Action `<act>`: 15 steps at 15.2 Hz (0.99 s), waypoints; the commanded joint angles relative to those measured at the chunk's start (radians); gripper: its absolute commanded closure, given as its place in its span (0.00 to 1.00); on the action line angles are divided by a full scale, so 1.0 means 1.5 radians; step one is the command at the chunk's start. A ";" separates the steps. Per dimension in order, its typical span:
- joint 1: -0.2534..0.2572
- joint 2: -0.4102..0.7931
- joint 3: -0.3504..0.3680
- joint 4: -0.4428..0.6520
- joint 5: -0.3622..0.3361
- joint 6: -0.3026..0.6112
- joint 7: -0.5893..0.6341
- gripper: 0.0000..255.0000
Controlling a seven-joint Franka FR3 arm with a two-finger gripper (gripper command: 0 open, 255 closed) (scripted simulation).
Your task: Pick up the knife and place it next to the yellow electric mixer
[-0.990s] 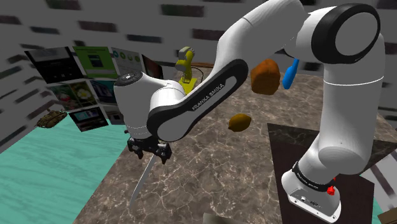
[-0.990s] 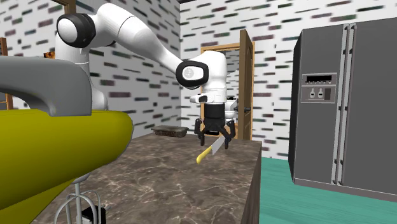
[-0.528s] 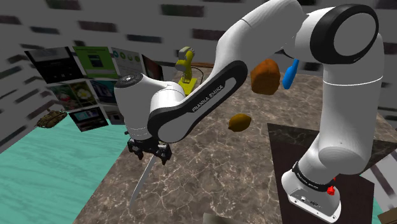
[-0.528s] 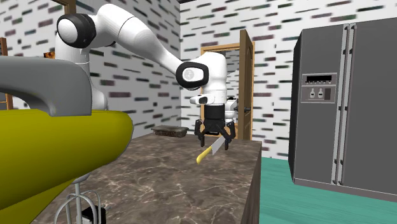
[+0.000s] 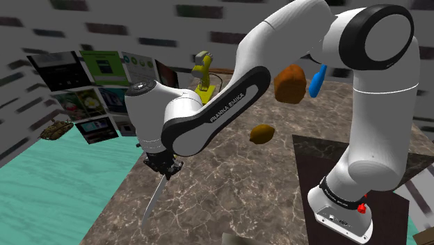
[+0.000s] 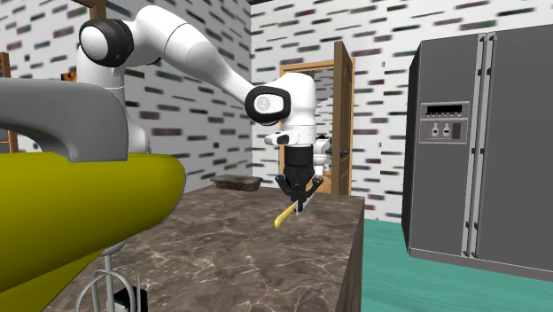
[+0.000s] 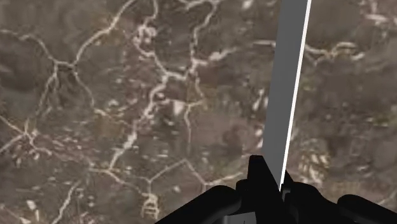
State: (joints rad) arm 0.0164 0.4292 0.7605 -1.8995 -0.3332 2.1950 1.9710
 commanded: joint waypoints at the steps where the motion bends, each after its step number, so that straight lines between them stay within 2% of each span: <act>1: 0.000 0.000 0.000 0.000 0.000 0.000 0.000 1.00; 15: -0.024 -0.060 0.032 0.047 0.055 -0.092 -0.034 1.00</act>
State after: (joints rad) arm -0.0143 0.3485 0.8044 -1.8335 -0.2587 2.0697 1.9268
